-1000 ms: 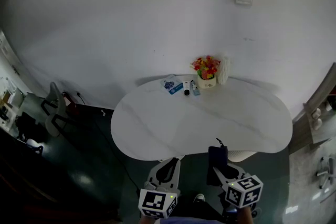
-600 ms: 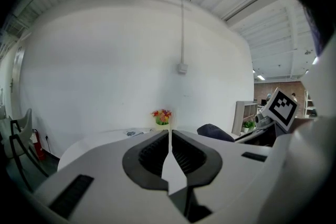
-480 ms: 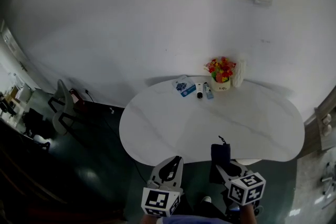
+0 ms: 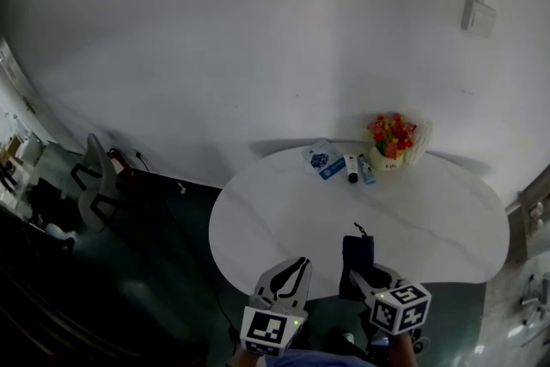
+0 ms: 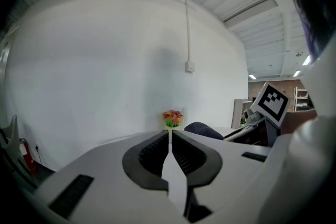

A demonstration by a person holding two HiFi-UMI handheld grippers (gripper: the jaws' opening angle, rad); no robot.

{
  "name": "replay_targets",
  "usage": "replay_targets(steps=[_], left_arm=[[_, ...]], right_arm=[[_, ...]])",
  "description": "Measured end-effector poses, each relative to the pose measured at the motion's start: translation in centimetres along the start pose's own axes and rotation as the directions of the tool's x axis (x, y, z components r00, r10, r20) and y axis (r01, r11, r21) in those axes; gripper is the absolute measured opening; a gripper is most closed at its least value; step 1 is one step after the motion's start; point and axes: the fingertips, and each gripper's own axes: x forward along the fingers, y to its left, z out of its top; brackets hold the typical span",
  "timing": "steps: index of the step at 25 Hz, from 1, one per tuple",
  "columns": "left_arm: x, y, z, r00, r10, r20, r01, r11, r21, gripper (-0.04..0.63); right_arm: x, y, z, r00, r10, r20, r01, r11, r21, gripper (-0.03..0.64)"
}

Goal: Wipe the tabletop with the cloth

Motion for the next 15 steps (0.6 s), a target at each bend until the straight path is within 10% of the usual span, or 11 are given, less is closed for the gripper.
replay_targets(steps=[15], left_arm=[[0.4,15.6,-2.3,0.999,0.036,-0.008,-0.036,0.996,-0.075,0.026]], right_arm=[[18.2,6.3,4.3,0.994,0.062,-0.087,-0.065,0.997,-0.032,0.098]])
